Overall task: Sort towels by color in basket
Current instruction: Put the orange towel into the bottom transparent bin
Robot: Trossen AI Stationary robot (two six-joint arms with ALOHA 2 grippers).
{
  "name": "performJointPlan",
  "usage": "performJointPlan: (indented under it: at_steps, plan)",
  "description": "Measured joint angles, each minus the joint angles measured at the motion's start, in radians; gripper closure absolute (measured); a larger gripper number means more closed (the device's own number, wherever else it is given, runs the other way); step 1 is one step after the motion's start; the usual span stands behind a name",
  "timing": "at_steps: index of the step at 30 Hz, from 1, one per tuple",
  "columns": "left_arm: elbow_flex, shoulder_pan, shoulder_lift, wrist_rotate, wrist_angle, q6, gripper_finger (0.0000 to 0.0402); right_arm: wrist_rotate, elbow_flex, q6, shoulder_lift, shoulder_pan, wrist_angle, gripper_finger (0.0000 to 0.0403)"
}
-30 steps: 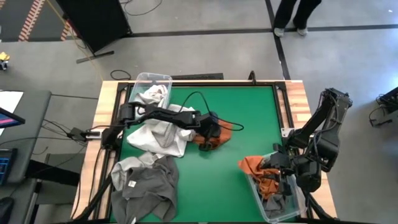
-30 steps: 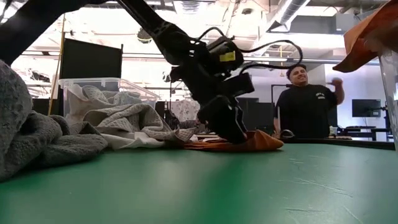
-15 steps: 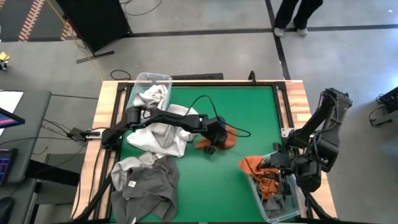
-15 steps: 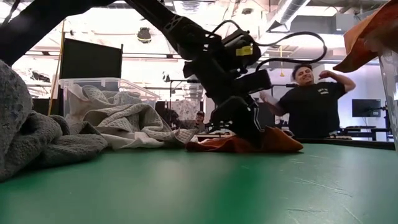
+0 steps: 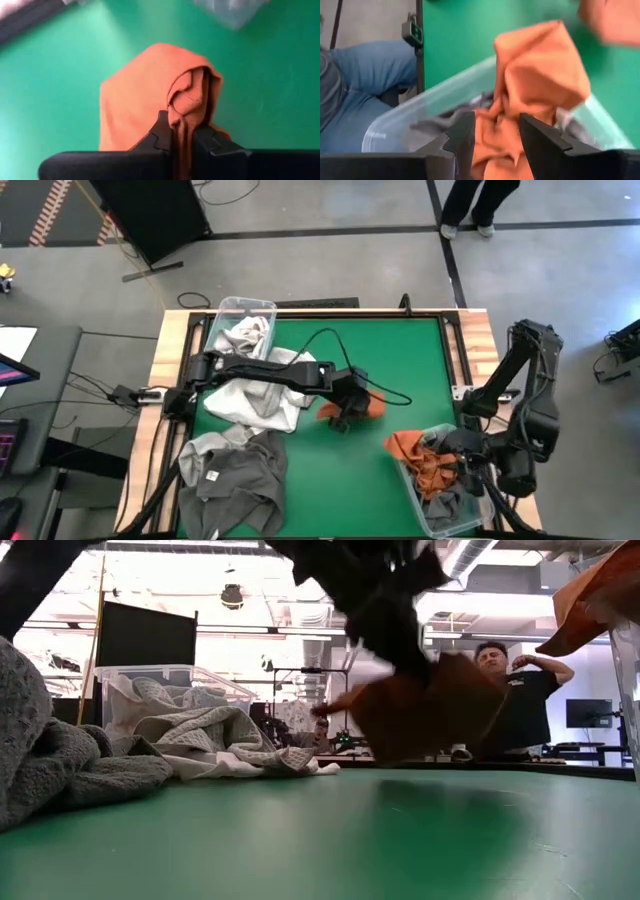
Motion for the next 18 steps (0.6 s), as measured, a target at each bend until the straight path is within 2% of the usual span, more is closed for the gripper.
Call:
performJointPlan:
  at_steps: [7, 18]
  plan:
    - [0.002, -0.052, -0.116, 0.026, 0.132, -0.005, 0.0385, 0.003, -0.016, 0.151, 0.0, 0.082, -0.031, 0.0223]
    - [0.002, -0.133, -0.133, 0.029, 0.362, 0.014, 0.0385, 0.005, -0.047, 0.31, 0.039, 0.165, -0.039, 0.0223]
